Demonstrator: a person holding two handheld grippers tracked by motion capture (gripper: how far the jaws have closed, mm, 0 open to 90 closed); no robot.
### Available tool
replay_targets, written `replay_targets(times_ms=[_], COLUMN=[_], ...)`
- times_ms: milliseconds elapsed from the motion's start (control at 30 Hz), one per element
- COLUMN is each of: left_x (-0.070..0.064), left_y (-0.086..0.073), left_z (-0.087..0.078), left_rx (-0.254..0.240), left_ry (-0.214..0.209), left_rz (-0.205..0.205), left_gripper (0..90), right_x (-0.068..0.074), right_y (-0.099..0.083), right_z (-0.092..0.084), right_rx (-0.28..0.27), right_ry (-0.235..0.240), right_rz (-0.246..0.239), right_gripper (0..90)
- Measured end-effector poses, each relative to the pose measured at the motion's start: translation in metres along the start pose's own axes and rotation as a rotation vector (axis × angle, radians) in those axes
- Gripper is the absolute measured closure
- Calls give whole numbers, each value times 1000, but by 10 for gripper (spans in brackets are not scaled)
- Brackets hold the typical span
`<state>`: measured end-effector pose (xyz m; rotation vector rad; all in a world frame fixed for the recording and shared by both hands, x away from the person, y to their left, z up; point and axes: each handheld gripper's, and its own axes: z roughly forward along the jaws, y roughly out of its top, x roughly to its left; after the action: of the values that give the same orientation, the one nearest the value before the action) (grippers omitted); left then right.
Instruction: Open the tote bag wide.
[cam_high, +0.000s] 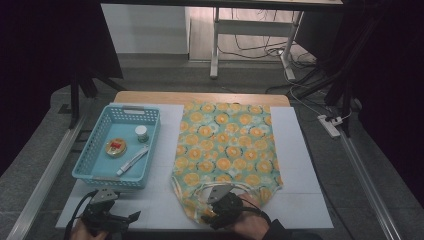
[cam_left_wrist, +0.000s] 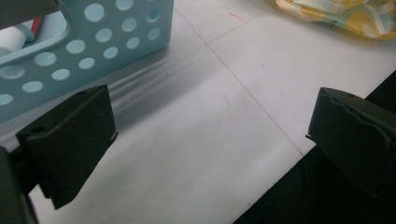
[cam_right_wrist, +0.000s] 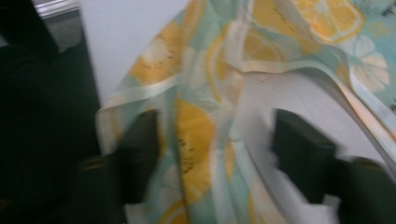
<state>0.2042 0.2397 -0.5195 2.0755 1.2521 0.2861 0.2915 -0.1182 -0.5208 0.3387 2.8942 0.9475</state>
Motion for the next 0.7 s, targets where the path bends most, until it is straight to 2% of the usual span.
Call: replay_targets(times_ms=[67,100,133,167,200,267,333,500,600,700], left_x=[0,0,0,0,-1,-1,-1,-1,-1,0], left_y=[0,0,0,0,0,0,0,0,0,1], left_z=[0,0,0,0,0,0,1,1,1,1], left_rx=[1,2,2,5,6,6,6,7,8,9], left_ry=[1,1,1,1,1,1,1,2,2,1], left_rz=[2,3,3,4,5,6,6,6,4,2], left_gripper=[8,8,8,8,9,9,9,9,9,9], right_x=[-1,-2,-2,-5,-6,-8,-10,-18,-30,-44], right_y=[0,-1,-1,-1,-1,-2,-1,3,4,7], right_z=[-2,-3,-3,-5,-5,-6,-9,-20,-27,-35], right_rx=[-4,-3,-3,-2,-3,-3,-15,-43,-59,-75], right_ry=[15,26,26,36,41,56,58,39,39,15], right_rz=[2,5,5,12,18,28,38,55,89,104], right_gripper=[595,635,635,741,805,869,899,900,900,900])
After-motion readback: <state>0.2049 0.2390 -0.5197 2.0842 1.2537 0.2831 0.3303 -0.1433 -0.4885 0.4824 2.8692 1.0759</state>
